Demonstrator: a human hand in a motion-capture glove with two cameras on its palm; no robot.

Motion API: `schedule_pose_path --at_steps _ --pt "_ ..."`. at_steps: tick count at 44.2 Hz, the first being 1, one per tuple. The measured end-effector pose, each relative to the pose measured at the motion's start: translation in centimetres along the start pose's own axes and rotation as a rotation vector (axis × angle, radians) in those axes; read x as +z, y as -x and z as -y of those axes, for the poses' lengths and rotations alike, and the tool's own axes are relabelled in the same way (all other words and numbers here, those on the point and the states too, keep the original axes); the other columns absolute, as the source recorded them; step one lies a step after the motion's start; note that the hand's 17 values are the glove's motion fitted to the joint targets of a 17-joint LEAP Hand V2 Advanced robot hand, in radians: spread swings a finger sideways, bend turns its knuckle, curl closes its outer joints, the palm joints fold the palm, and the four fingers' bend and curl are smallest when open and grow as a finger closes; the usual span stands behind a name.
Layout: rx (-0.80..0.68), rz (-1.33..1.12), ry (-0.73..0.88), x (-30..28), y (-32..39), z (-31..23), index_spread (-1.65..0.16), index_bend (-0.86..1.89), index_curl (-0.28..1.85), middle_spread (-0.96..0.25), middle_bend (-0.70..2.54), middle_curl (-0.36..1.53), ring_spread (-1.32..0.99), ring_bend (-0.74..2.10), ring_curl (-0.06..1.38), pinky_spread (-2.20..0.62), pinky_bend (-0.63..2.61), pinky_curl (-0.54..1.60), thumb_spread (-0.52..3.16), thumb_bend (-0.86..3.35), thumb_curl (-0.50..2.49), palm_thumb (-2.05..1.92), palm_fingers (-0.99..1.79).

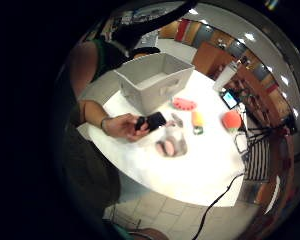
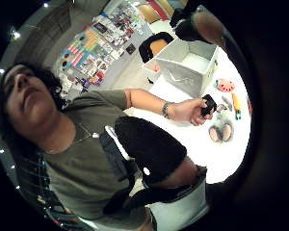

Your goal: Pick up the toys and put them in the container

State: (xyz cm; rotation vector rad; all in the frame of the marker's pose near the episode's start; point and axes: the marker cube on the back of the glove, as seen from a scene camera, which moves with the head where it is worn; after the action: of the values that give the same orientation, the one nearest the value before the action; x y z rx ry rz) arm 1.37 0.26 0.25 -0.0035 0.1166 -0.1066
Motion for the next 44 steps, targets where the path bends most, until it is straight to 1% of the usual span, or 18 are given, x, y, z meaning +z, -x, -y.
schedule_pose_path --at_steps 1,3,6,8,10,12,15,19,25,30,34,39,44 --pt "-0.028 -0.035 0.001 0.1 -0.3 -0.1 -0.15 0.2 0.03 -0.06 0.21 0.03 -0.11 0.43 0.06 -0.02 0.39 0.07 0.41 -0.07 0.0 -0.1 0.6" --pt "-0.093 -0.134 0.003 0.5 -1.3 -0.4 -0.19 0.19 0.06 -0.08 0.2 0.05 -0.14 0.48 0.1 -0.02 0.41 0.11 0.55 -0.07 0.01 -0.1 0.58" --pt "-0.093 -0.196 0.006 0.7 -2.5 -0.5 -0.25 0.19 0.1 -0.1 0.2 0.07 -0.19 0.51 0.14 -0.03 0.43 0.15 0.71 -0.07 0.02 -0.11 0.56" --pt "-0.038 -0.136 0.005 0.5 -2.5 -0.4 -0.27 0.19 0.11 -0.11 0.2 0.08 -0.21 0.53 0.15 -0.03 0.45 0.17 0.79 -0.07 0.02 -0.11 0.56" --pt "0.075 -0.003 0.002 0.2 -1.4 -0.2 -0.3 0.19 0.12 -0.12 0.2 0.09 -0.23 0.53 0.16 -0.03 0.45 0.18 0.86 -0.07 0.03 -0.11 0.55" --pt "0.139 0.091 0.003 -0.1 -0.8 -0.1 -0.31 0.19 0.13 -0.12 0.21 0.1 -0.24 0.54 0.16 -0.03 0.45 0.18 0.91 -0.07 0.04 -0.11 0.55" --pt "0.16 0.109 0.0 -0.2 -1.5 -0.1 -0.34 0.19 0.15 -0.13 0.22 0.12 -0.26 0.54 0.17 -0.04 0.46 0.2 0.97 -0.07 0.05 -0.11 0.55" --pt "0.137 -0.003 -0.011 0.2 -3.9 -0.5 -0.36 0.19 0.16 -0.14 0.24 0.14 -0.28 0.55 0.17 -0.05 0.46 0.21 1.03 -0.08 0.06 -0.11 0.56" --pt "0.394 -0.034 -0.073 0.4 -8.3 0.1 -0.38 0.18 0.18 -0.16 0.27 0.17 -0.3 0.57 0.18 -0.06 0.48 0.22 1.1 -0.07 0.07 -0.11 0.58" --pt "0.623 -0.143 -0.129 1.9 -15.9 0.6 -0.39 0.19 0.19 -0.18 0.29 0.19 -0.32 0.6 0.19 -0.08 0.48 0.23 1.17 -0.05 0.08 -0.08 0.61" --pt "0.788 -0.178 -0.17 4.0 -22.1 1.1 -0.39 0.19 0.21 -0.19 0.3 0.21 -0.33 0.61 0.2 -0.09 0.48 0.24 1.22 -0.02 0.11 -0.03 0.6" --pt "0.972 -0.115 -0.166 7.3 -29.5 1.9 -0.4 0.21 0.23 -0.2 0.31 0.22 -0.34 0.62 0.21 -0.08 0.46 0.25 1.27 -0.01 0.13 -0.01 0.59" --pt "1.116 -0.036 -0.153 10.8 -35.3 2.4 -0.4 0.24 0.26 -0.21 0.31 0.24 -0.34 0.58 0.2 -0.08 0.46 0.26 1.35 0.0 0.16 0.02 0.57"
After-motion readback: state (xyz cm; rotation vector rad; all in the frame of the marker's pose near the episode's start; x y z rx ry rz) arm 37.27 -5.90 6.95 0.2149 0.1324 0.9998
